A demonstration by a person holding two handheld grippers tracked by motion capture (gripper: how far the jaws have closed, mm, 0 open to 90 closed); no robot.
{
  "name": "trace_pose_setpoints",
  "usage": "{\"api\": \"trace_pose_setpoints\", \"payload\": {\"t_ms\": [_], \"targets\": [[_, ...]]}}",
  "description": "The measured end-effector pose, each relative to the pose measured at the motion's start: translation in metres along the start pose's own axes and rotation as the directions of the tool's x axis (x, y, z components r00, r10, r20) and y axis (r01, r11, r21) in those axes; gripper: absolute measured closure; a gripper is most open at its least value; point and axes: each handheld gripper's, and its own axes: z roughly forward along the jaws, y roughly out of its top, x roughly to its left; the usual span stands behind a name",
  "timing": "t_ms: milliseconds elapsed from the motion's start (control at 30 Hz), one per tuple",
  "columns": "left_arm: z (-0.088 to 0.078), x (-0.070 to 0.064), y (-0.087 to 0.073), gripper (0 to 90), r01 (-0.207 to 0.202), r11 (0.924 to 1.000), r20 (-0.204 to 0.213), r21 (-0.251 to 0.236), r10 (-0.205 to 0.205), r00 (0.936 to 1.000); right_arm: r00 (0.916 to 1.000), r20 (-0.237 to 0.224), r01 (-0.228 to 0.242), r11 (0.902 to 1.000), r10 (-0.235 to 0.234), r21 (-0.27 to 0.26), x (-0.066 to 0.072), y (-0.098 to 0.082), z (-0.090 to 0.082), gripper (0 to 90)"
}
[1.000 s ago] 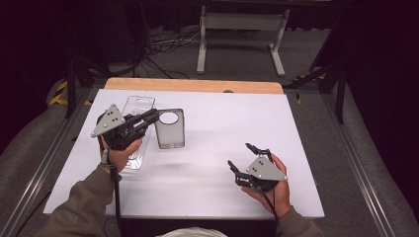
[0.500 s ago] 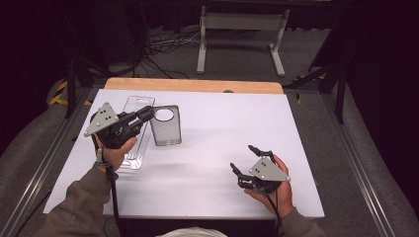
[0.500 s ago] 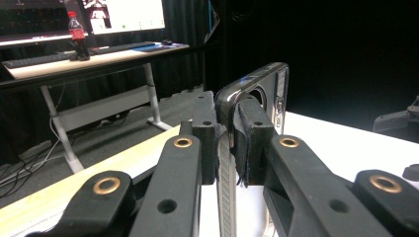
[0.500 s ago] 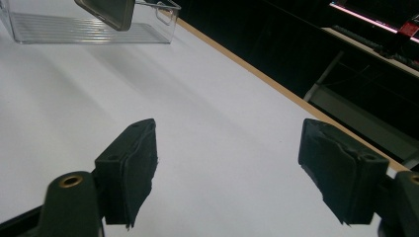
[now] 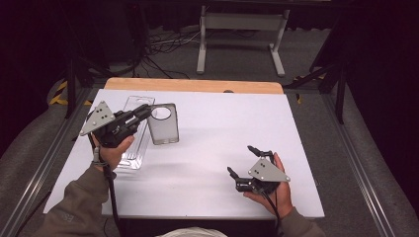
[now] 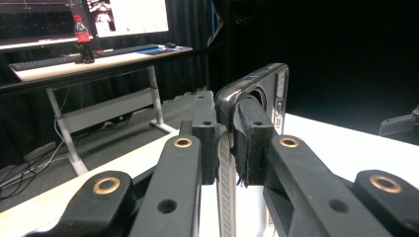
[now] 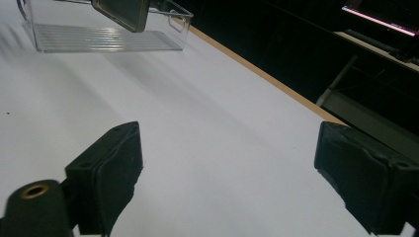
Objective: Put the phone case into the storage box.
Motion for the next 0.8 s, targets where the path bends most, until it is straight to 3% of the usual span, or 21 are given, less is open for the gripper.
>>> {"api": "trace_pose_setpoints", "payload": {"t_ms": [267,800], "targets": [[-0.0029,0.0023,0.0017,80.9,0.003,0.9999,-0.008,-0.011,-0.003,1.0000,0.9997,-0.022,-0.001,1.0000,0.001,0.006,0.0014,-0.0003,0.0022,7.7],[-0.0085,0.0078,0.0042,80.9,-0.002,0.9999,-0.023,-0.017,0.002,0.9997,0.9996,-0.019,0.021,0.9991,-0.020,0.038,0.0033,-0.0014,0.0060,7.5]]}}
